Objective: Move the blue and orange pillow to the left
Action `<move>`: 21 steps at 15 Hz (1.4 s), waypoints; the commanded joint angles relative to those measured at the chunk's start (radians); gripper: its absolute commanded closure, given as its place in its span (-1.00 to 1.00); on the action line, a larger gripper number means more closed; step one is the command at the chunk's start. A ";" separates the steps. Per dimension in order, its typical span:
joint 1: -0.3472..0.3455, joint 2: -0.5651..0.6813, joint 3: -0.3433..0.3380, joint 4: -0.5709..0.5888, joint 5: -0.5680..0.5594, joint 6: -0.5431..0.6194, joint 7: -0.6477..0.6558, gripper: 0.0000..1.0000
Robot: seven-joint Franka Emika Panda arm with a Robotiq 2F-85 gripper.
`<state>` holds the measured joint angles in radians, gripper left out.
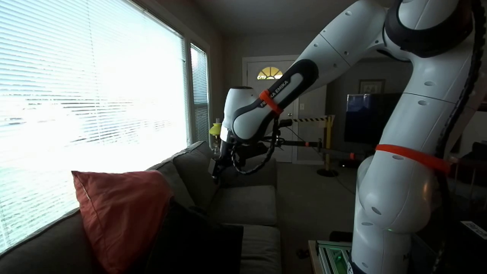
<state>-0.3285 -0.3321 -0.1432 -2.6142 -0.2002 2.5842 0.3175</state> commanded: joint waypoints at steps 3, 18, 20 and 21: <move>0.112 0.107 -0.099 -0.033 0.263 0.278 -0.197 -1.00; 0.355 0.488 -0.302 0.270 0.871 0.293 -0.897 -1.00; 0.353 0.552 -0.304 0.305 0.856 0.308 -0.872 -1.00; 0.356 0.458 -0.298 0.244 0.874 0.300 -0.899 -1.00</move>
<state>0.0270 0.1277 -0.4414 -2.3691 0.6740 2.8847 -0.5817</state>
